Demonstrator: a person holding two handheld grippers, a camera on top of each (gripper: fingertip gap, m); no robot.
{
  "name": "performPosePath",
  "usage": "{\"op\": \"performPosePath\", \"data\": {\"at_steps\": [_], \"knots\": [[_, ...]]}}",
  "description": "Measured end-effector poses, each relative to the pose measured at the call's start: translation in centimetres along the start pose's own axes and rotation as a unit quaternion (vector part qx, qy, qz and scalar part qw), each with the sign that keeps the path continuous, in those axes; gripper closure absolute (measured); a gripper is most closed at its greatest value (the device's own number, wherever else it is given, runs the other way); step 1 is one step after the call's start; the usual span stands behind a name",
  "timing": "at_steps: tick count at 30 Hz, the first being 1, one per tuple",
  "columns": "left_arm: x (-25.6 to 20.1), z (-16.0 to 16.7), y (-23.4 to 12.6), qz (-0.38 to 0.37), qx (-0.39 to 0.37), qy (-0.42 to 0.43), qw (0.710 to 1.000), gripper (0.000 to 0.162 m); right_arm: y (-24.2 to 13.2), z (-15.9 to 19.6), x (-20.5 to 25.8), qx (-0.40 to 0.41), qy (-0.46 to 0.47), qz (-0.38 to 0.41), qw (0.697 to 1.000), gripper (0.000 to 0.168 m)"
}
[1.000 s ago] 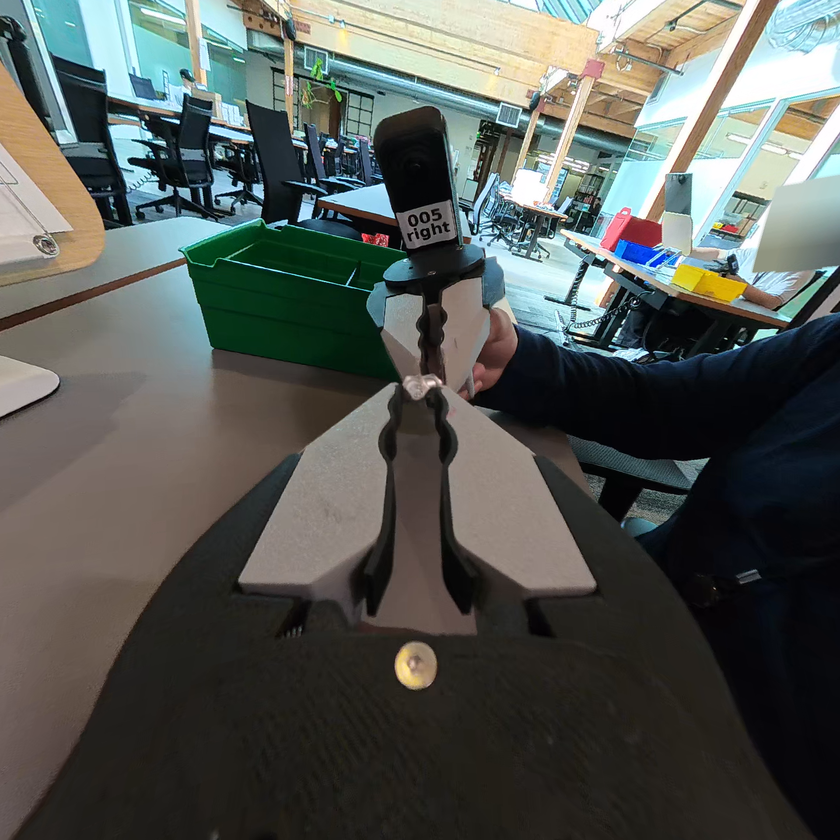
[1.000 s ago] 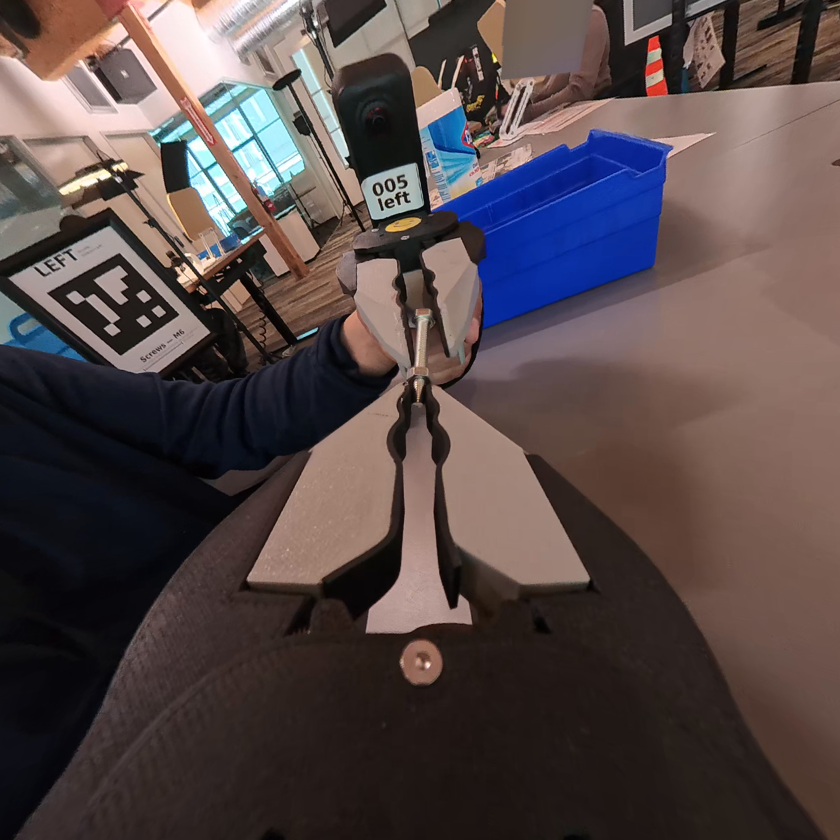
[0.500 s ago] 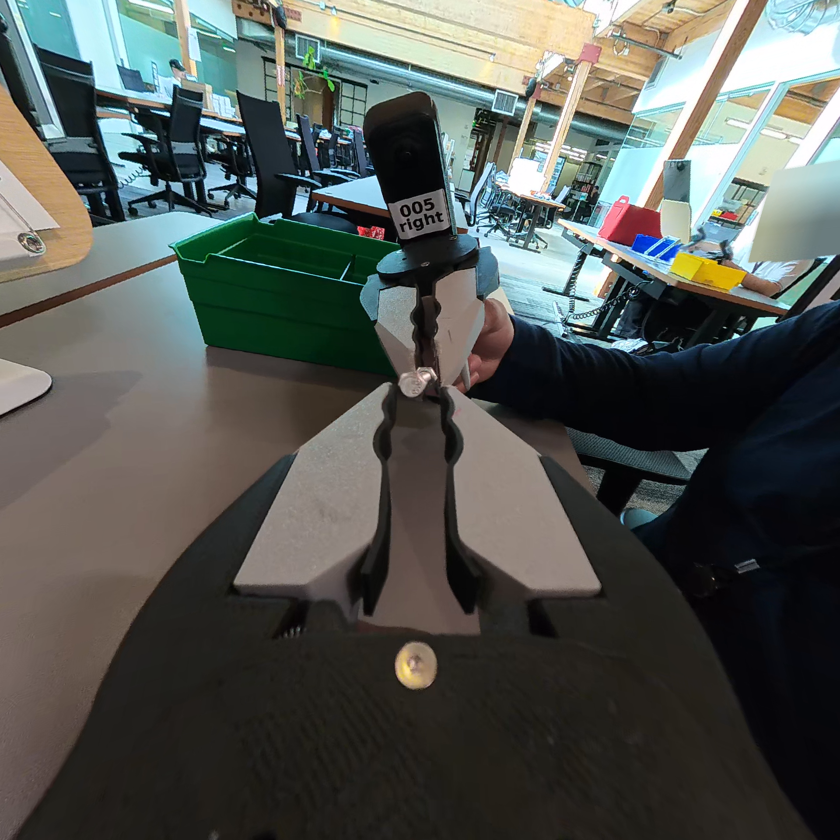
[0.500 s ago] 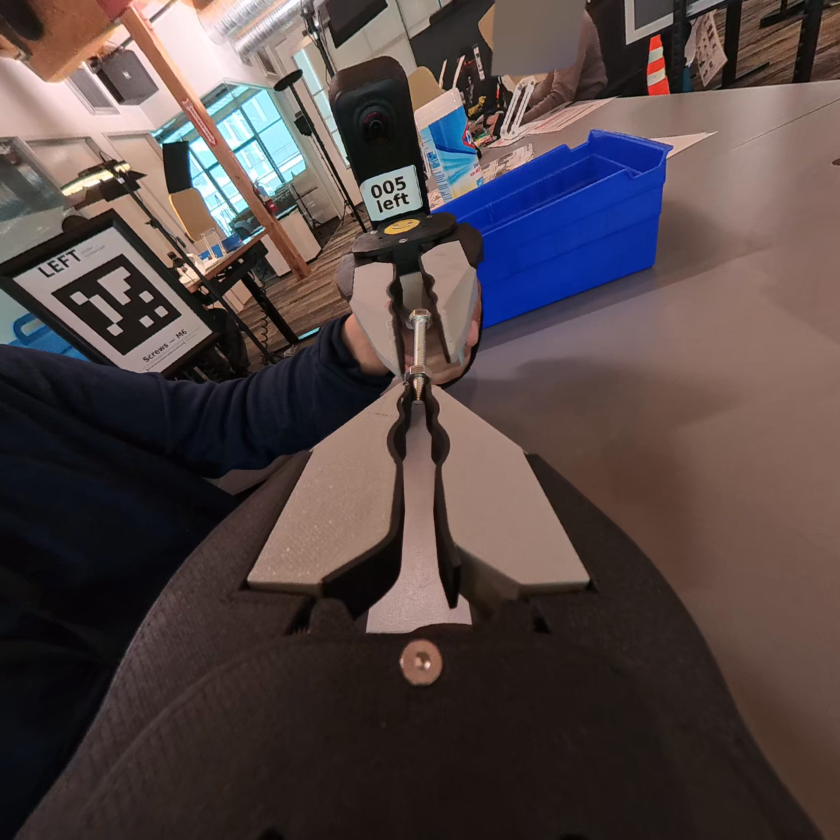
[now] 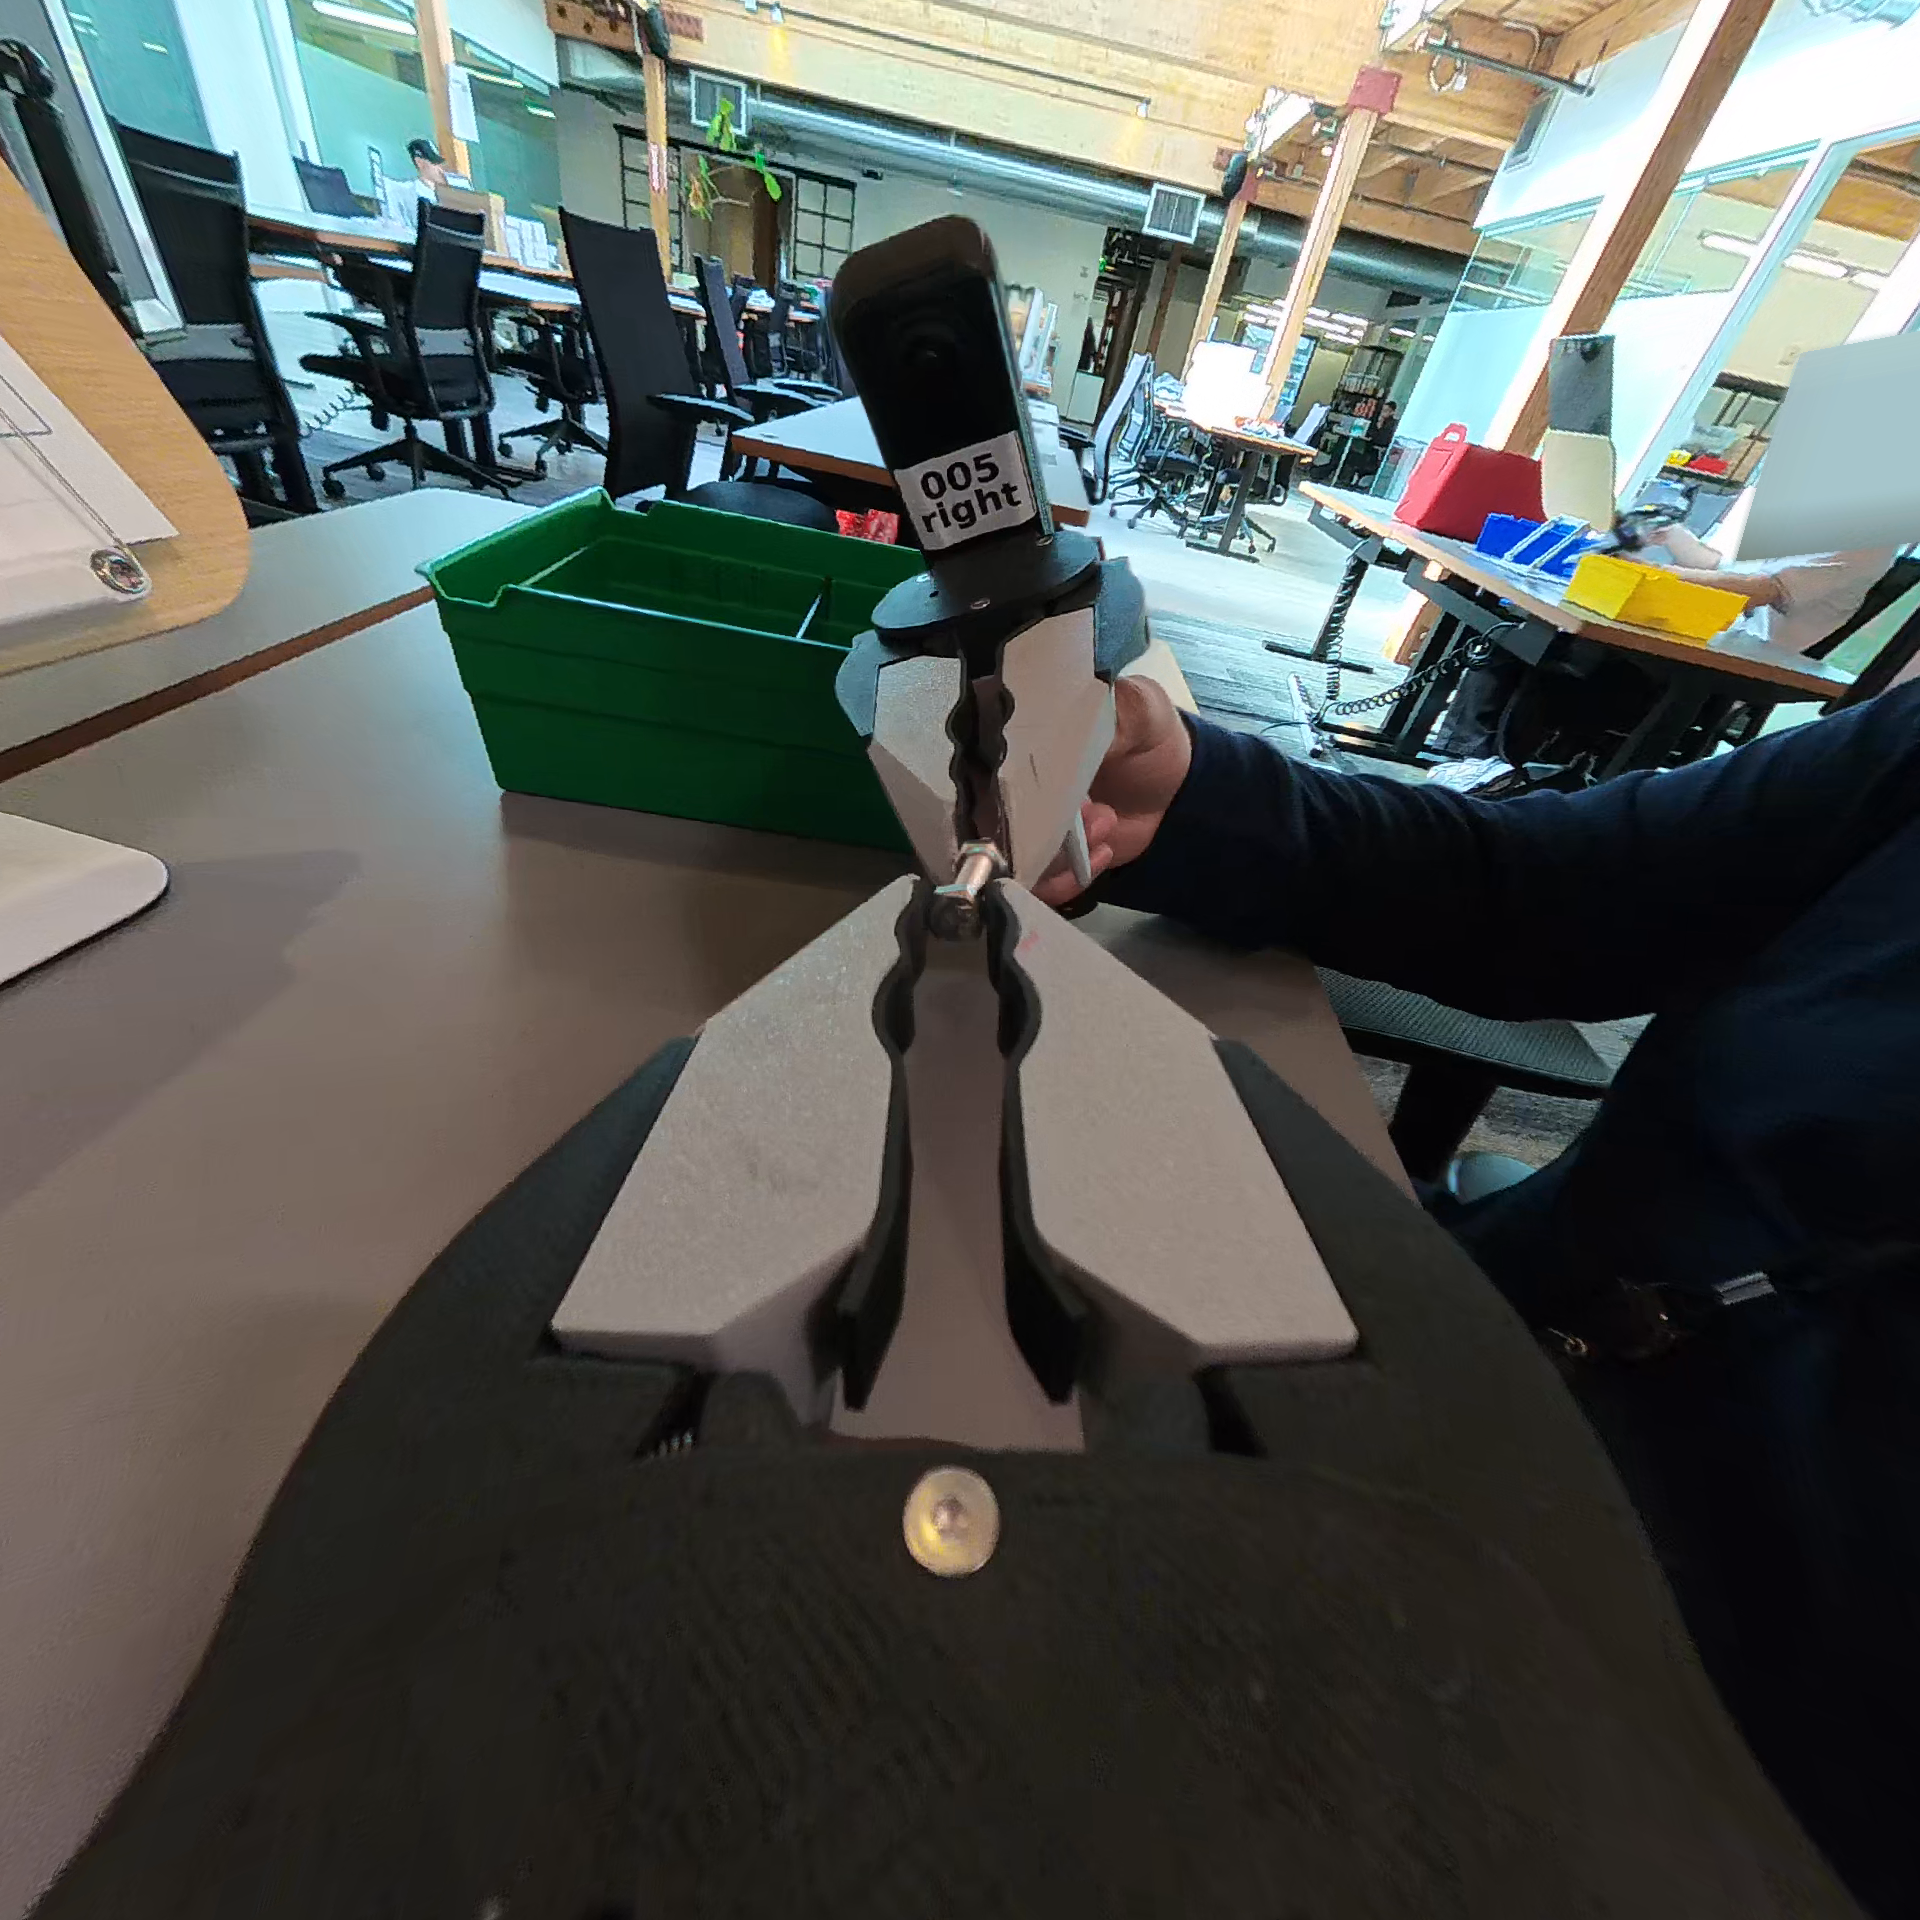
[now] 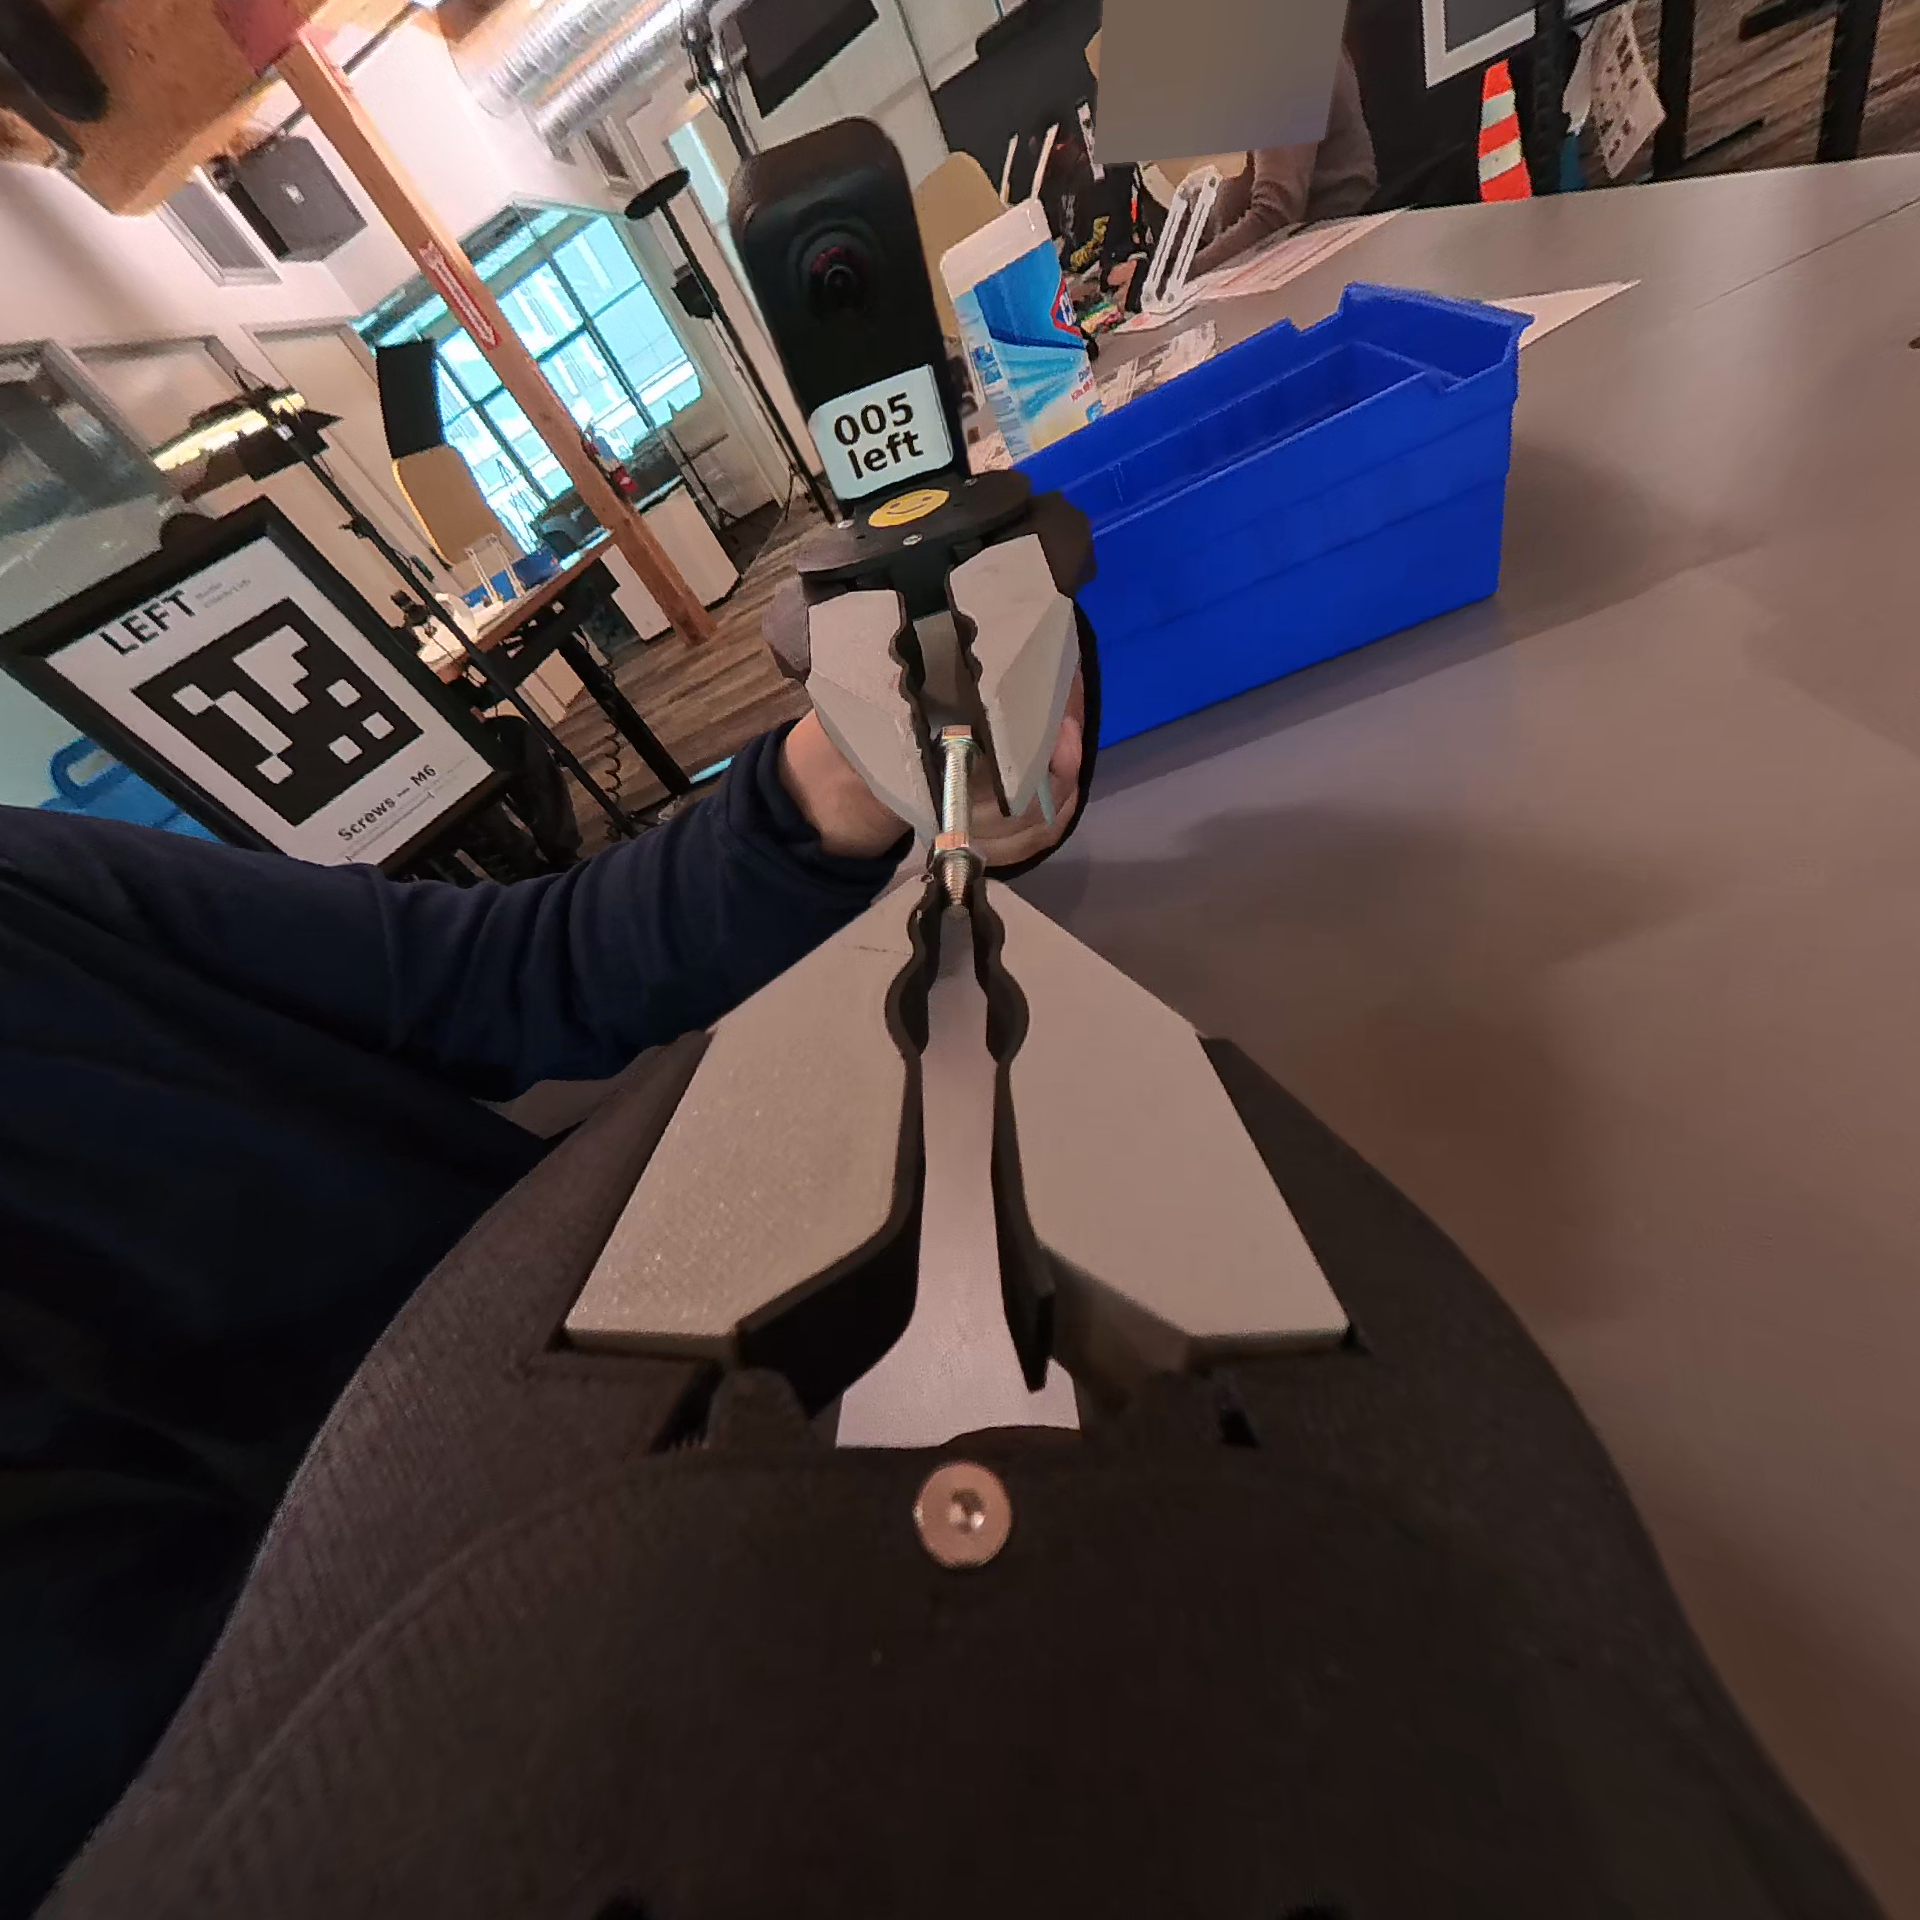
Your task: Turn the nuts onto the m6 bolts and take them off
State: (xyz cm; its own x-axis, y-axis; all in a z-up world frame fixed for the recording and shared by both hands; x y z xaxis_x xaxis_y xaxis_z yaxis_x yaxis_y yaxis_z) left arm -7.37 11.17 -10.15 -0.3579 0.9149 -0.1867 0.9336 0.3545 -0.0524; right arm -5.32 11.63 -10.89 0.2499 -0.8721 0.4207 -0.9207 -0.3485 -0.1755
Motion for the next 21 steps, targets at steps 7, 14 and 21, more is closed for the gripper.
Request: {"op": "performPosePath", "data": {"at_steps": [7, 14, 21], "knots": [[0.2, -0.1, 0.5, -0.013, -0.008, 0.012, 1.0, 0.153, -1.2, -1.9, 0.3, -0.062, 0.016, -0.022, 0.998, 0.168], [0.7, -0.4, 0.8, -0.025, -0.024, 0.01, 0.999, 0.153, -1.5, -2.7, -0.2, -0.096, 0.037, -0.02, 0.995, 0.168], [0.6, 0.2, 1.5, -0.026, -0.007, 0.008, 1.0, 0.153, -1.6, -3.2, -0.7, -0.117, 0.04, -0.002, 0.992, 0.164]]}}
Point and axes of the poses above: each gripper's, where its closed fingertips meet, y out along the fingers, z out of its underside, x = y × z across the jaws, the point moved 1 cm from there along -y, back along the fingers, and after that the axes turned 8 degrees about z, right-handed, at the moved point
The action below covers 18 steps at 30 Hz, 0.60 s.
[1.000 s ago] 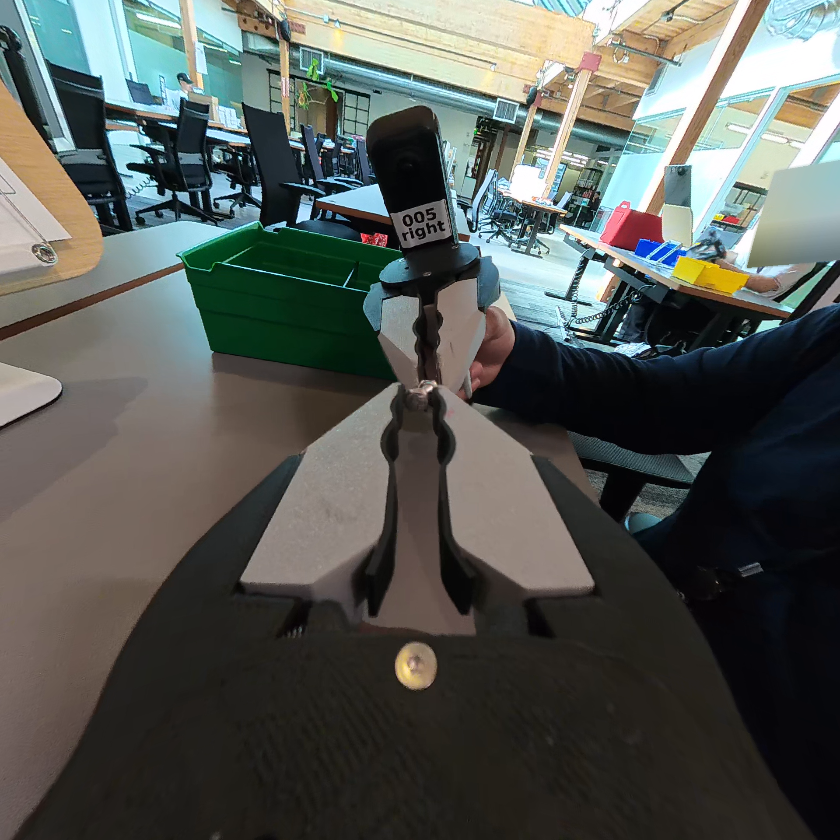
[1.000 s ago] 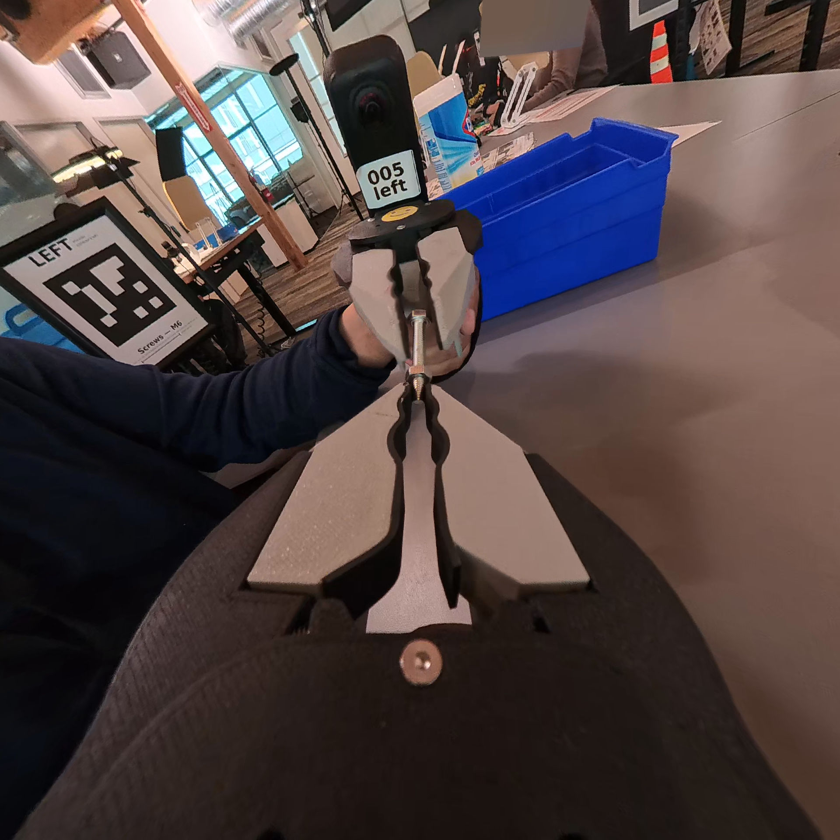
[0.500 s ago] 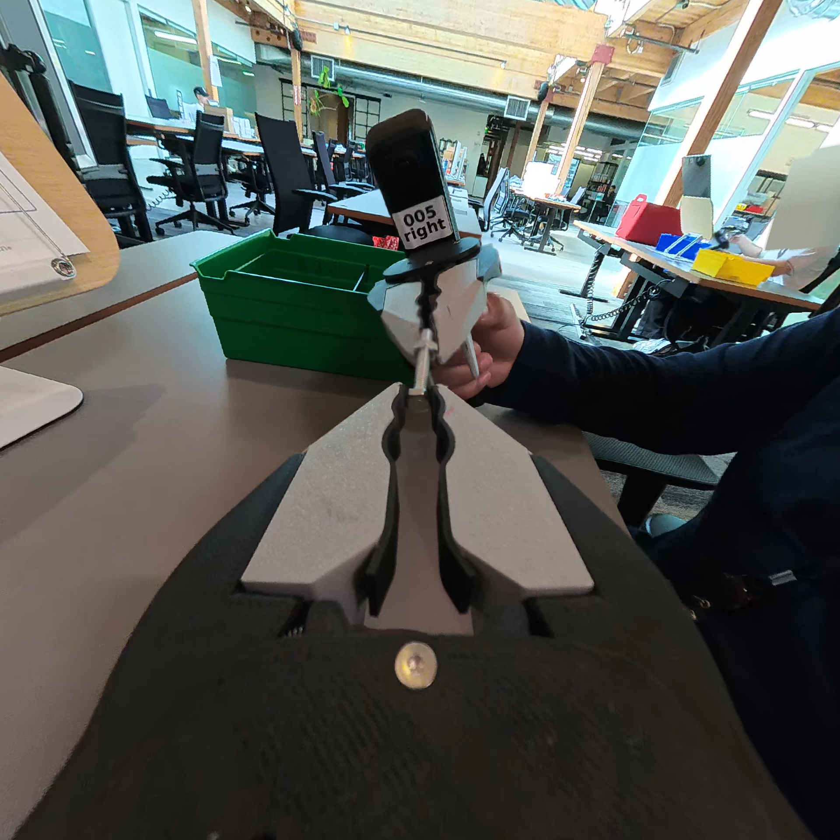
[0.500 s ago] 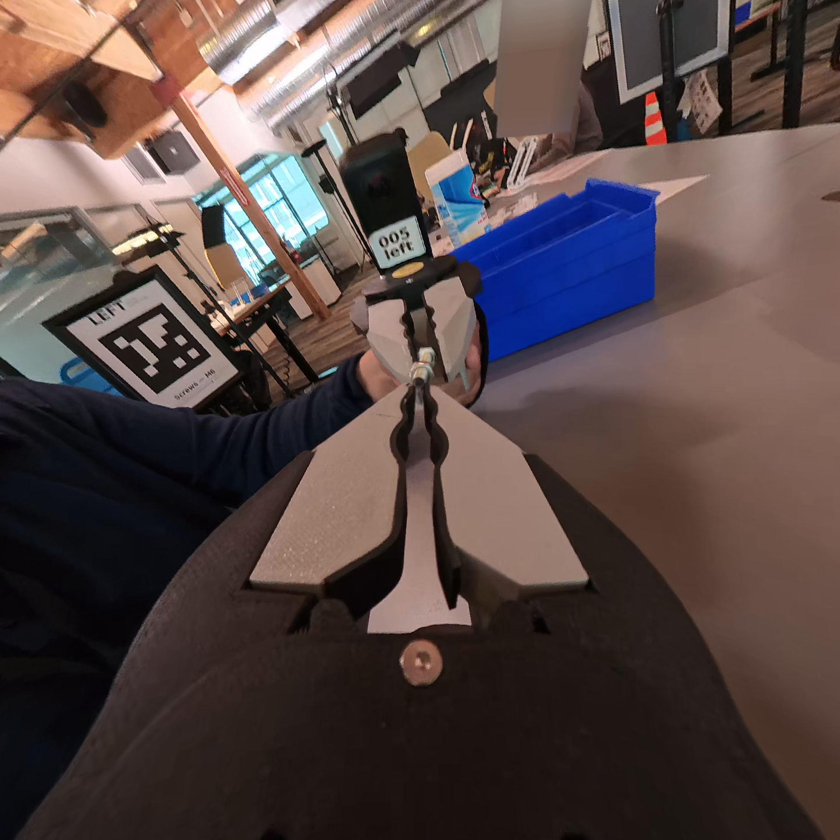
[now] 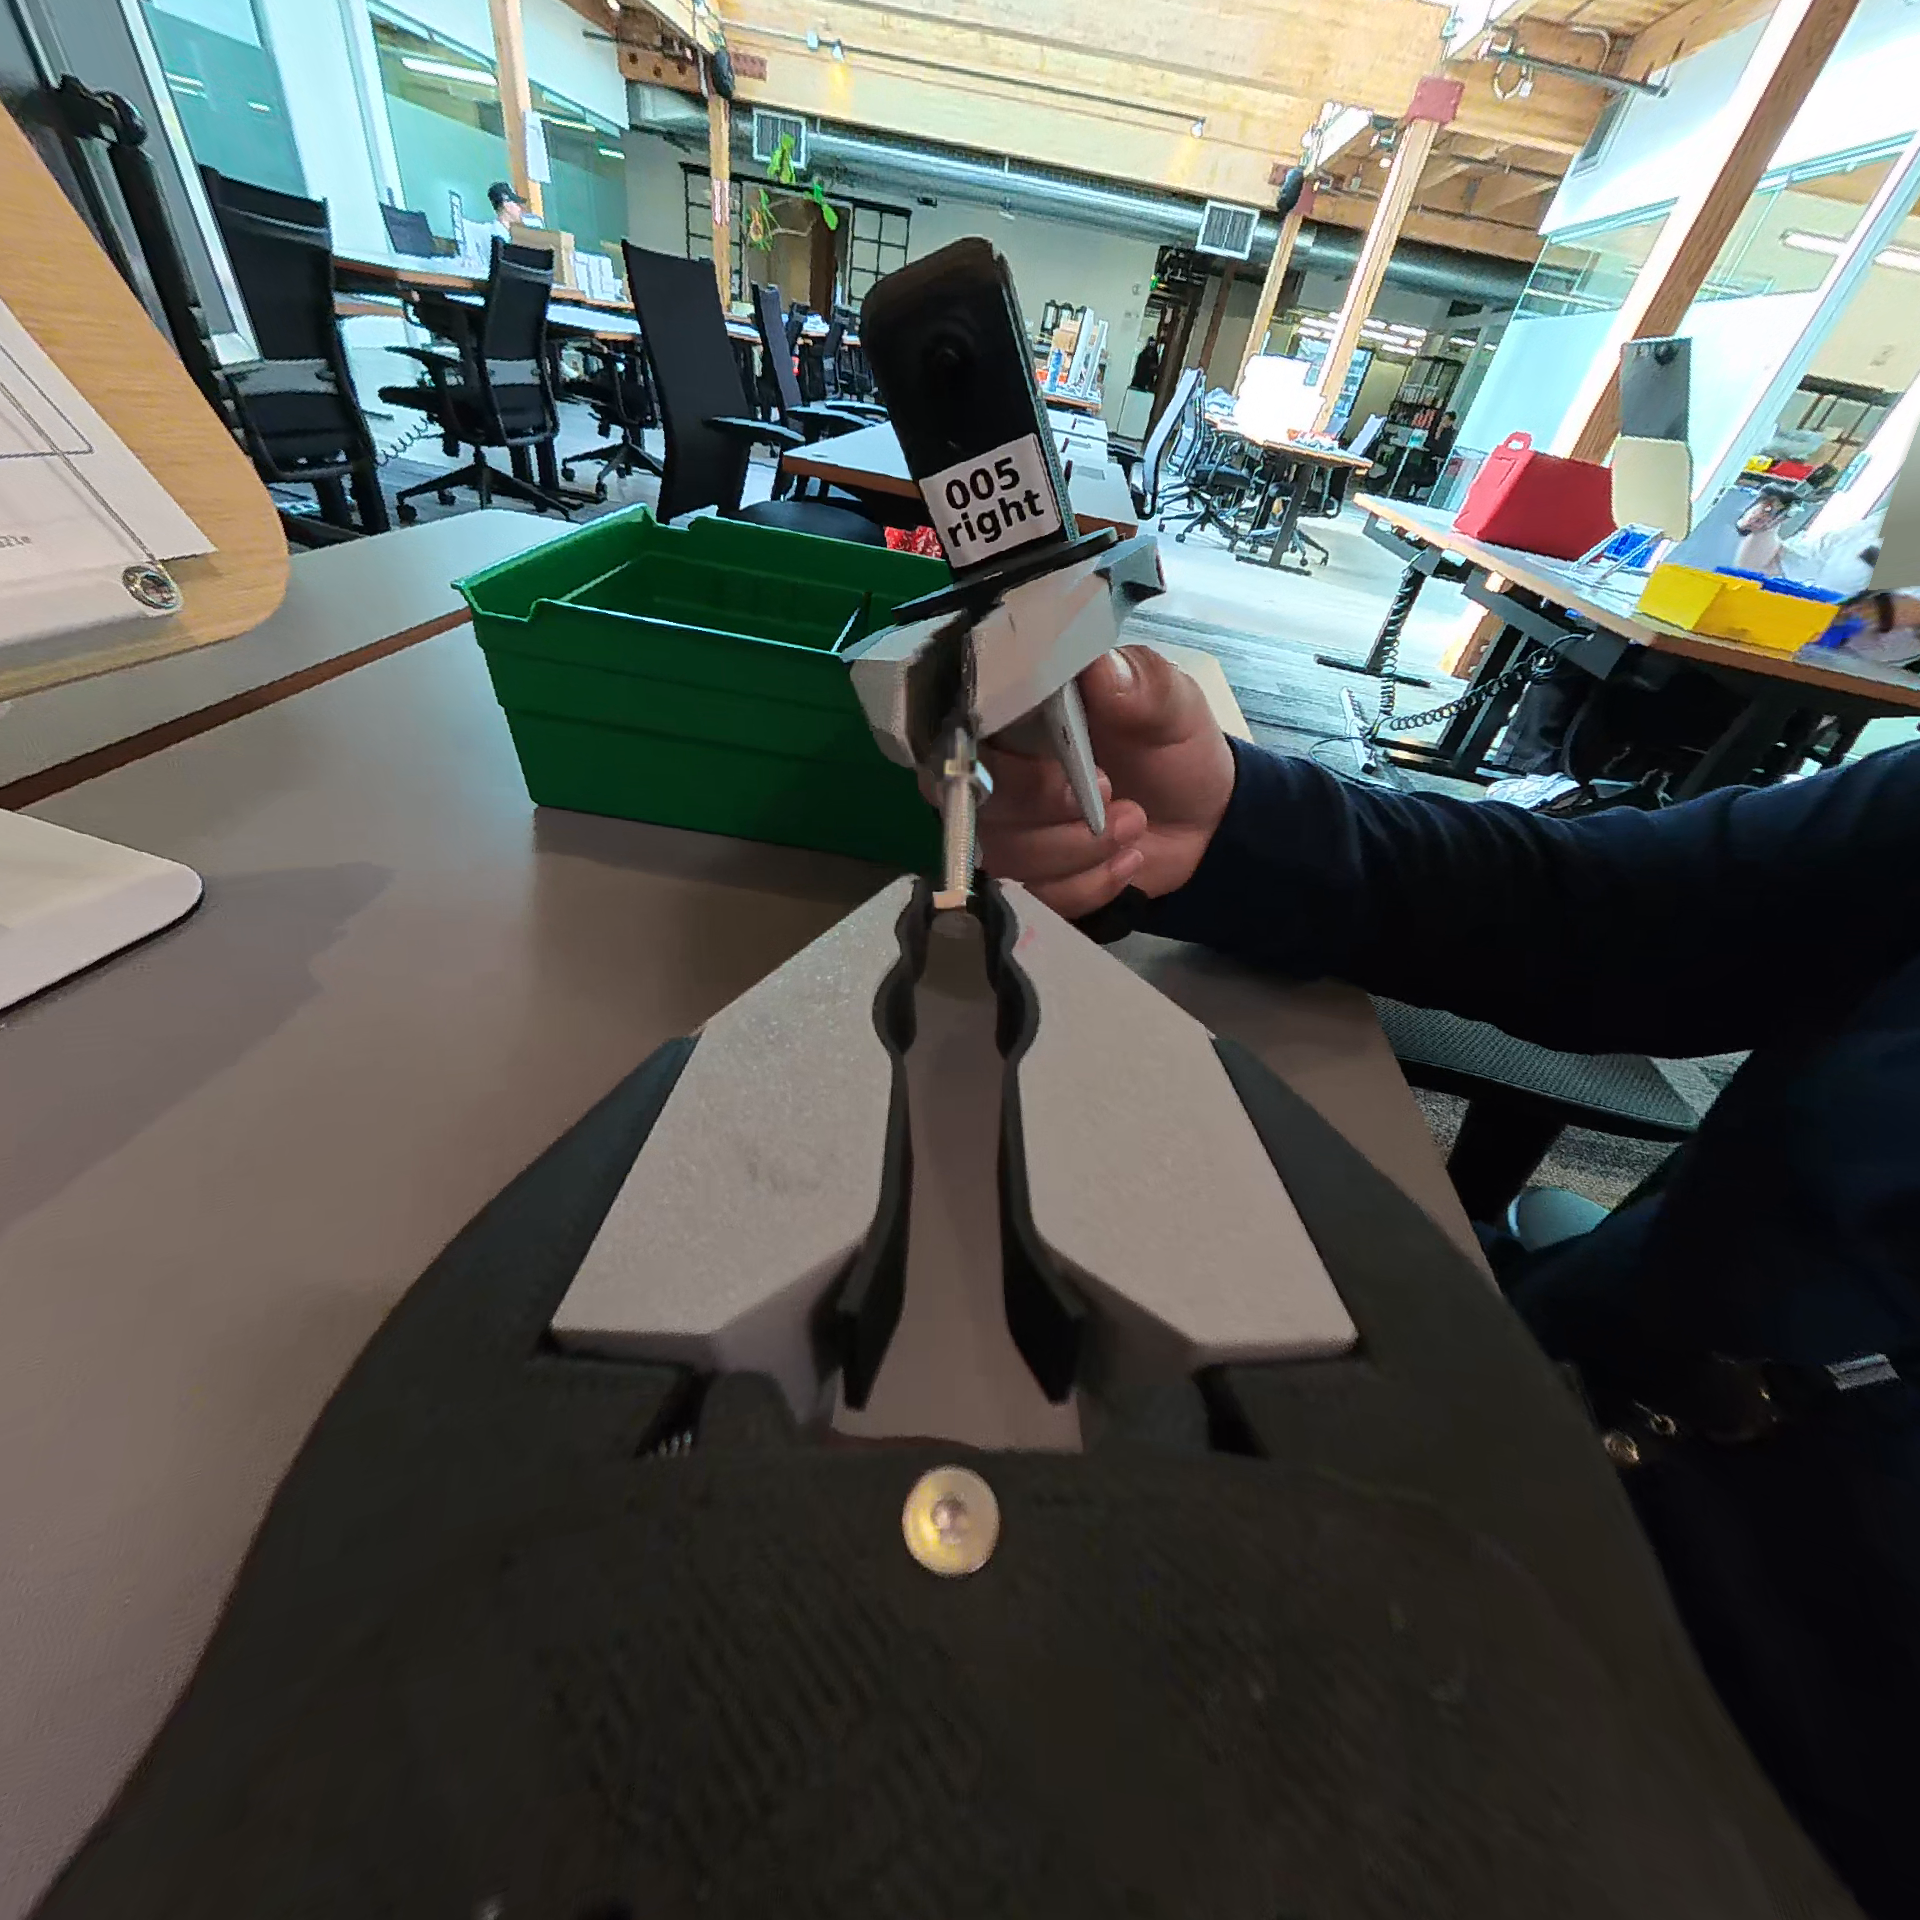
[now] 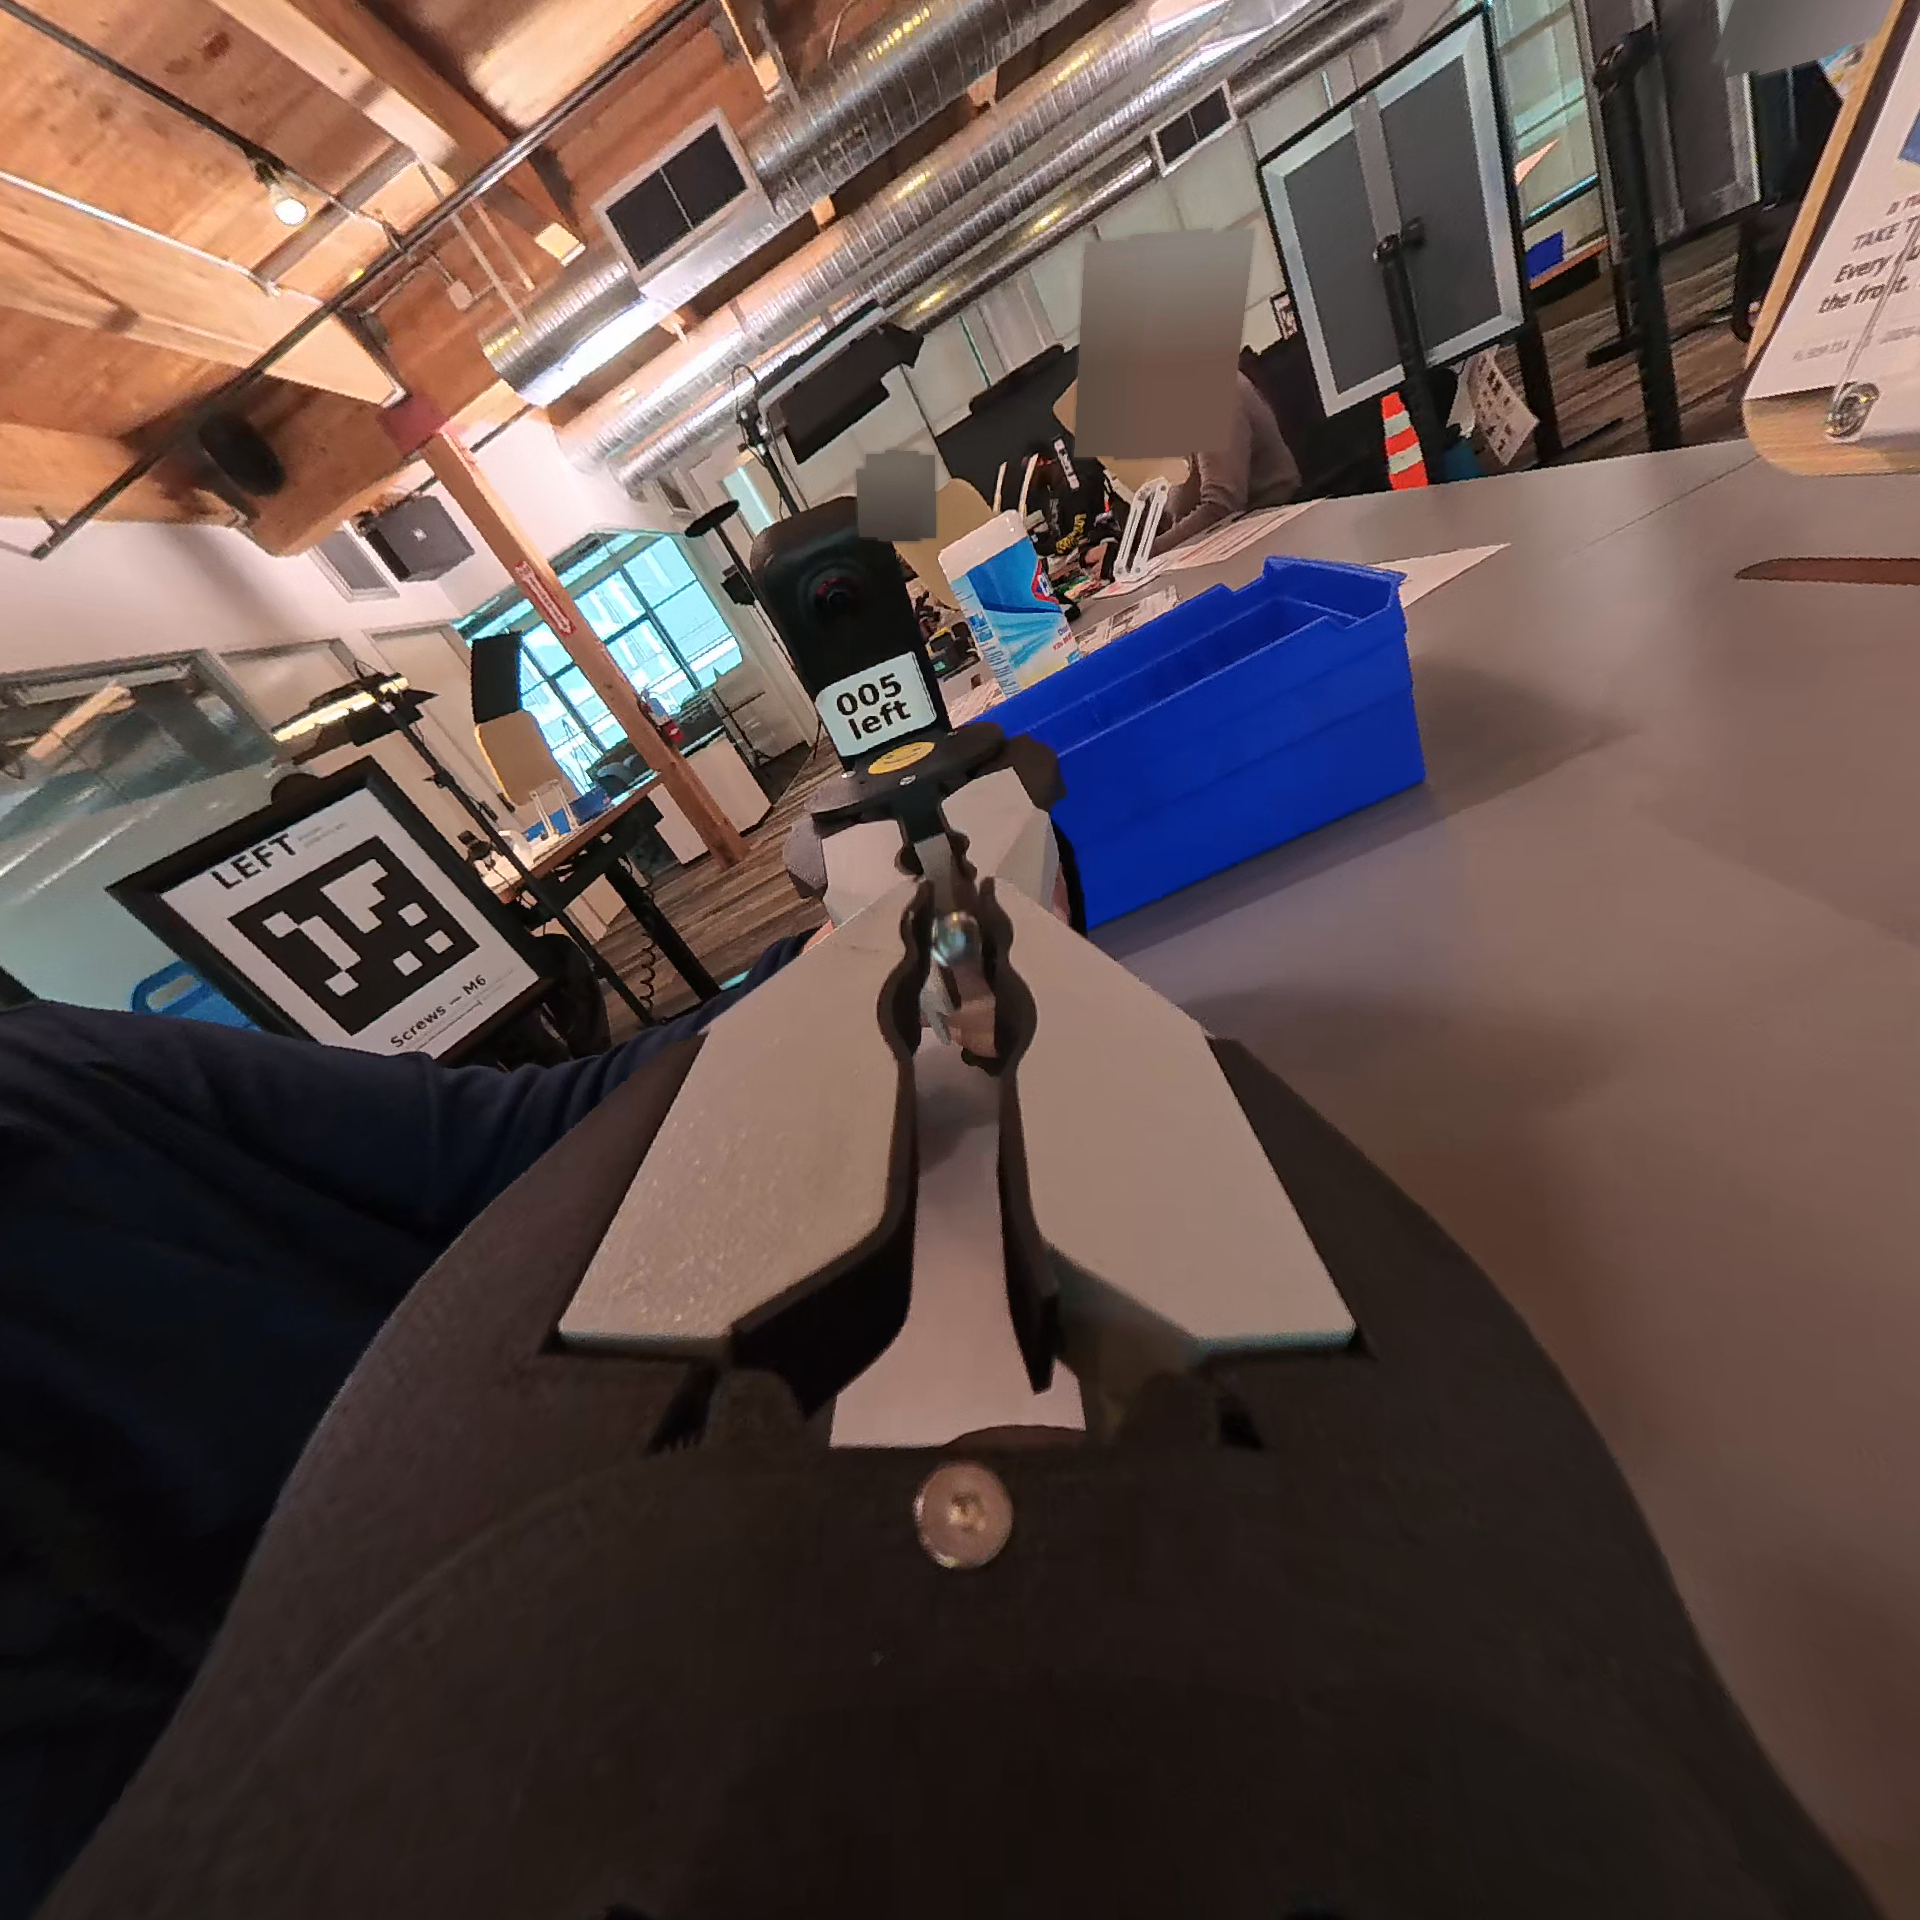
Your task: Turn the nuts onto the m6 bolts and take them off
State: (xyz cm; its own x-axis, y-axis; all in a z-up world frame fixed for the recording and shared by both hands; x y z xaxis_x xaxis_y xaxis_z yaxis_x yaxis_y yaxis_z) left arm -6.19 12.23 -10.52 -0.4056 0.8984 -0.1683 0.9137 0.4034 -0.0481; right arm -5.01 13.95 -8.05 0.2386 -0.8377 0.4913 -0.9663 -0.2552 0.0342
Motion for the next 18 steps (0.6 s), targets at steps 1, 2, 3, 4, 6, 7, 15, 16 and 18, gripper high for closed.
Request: {"op": "performPosePath", "data": {"at_steps": [1, 2, 3, 4, 6, 7, 15, 16, 18], "knots": [[0.1, 0.1, 0.1, -0.003, 0.003, 0.001, 1.0, 0.153, 0.0, 0.0, 0.0, -0.001, 0.002, -0.002, 1.0, 0.163], [0.2, 0.2, 0.1, -0.007, 0.005, 0.001, 1.0, 0.153, 0.1, 0.1, 0.0, 0.001, 0.003, -0.003, 1.0, 0.163], [0.2, 0.2, 0.2, -0.008, 0.006, 0.0, 1.0, 0.153, 0.1, 0.1, 0.0, 0.002, 0.004, -0.002, 1.0, 0.163], [0.2, 0.2, 0.3, -0.009, 0.006, 0.001, 1.0, 0.153, 0.2, 0.2, 0.0, 0.004, 0.004, -0.001, 1.0, 0.163], [0.3, 0.1, 0.3, -0.016, 0.003, 0.011, 1.0, 0.154, 0.2, 0.3, -0.2, 0.005, 0.0, 0.007, 1.0, 0.164], [0.2, 0.0, 0.3, -0.015, 0.003, 0.014, 1.0, 0.154, 0.2, 0.2, -0.3, 0.002, -0.002, 0.01, 1.0, 0.163], [0.2, -2.0, -0.4, -0.084, -0.024, 0.139, 0.986, 0.154, -0.3, -0.5, -0.1, -0.015, 0.014, -0.006, 1.0, 0.155], [0.1, -2.3, -0.5, -0.096, -0.027, 0.16, 0.982, 0.154, -0.4, -0.6, 0.0, -0.018, 0.014, -0.008, 1.0, 0.155], [0.0, -2.6, -0.5, -0.116, -0.025, 0.197, 0.973, 0.154, -0.4, -0.7, 0.1, -0.022, 0.012, -0.009, 1.0, 0.156]]}}
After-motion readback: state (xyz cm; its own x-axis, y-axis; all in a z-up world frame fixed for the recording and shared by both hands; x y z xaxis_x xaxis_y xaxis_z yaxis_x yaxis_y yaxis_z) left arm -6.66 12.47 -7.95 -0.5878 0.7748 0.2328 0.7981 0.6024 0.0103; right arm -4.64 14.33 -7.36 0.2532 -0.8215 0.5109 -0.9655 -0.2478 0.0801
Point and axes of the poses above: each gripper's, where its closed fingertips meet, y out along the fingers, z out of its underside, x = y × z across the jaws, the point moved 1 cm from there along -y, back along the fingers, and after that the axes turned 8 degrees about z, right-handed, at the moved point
